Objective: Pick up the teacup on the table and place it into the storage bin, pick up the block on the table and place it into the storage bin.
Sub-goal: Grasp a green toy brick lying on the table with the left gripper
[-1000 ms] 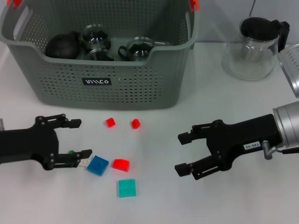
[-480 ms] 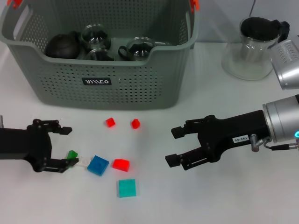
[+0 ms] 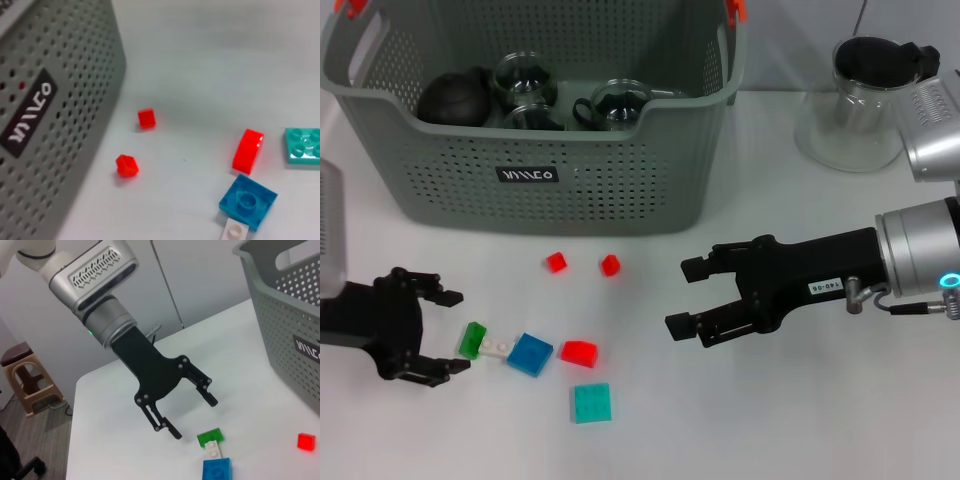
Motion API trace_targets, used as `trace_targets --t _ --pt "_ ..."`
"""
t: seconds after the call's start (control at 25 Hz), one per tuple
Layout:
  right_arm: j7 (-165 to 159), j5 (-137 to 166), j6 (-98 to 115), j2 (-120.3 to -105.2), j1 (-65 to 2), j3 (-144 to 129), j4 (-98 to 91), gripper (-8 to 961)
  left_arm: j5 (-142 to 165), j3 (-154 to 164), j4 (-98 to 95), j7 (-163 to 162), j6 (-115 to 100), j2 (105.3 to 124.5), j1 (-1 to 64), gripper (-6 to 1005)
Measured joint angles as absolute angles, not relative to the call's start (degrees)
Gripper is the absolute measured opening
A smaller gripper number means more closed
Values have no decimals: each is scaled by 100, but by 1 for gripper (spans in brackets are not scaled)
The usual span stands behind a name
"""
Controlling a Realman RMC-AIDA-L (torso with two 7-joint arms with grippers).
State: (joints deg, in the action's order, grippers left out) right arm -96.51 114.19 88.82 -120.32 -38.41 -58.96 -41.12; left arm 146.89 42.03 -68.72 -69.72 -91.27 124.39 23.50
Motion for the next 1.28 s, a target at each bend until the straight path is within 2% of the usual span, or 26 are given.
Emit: trace_targets --t 0.4,1.28 --pt "-9667 11415 8755 -12033 -3834 -5863 -4004 947 15164 5100 -6854 -7269 -8618 12428 2593 794" --pt "-9632 11408 8563 -12023 -3821 -5862 -3942 947 15722 5429 -6694 -7757 -9060 12367 3136 793"
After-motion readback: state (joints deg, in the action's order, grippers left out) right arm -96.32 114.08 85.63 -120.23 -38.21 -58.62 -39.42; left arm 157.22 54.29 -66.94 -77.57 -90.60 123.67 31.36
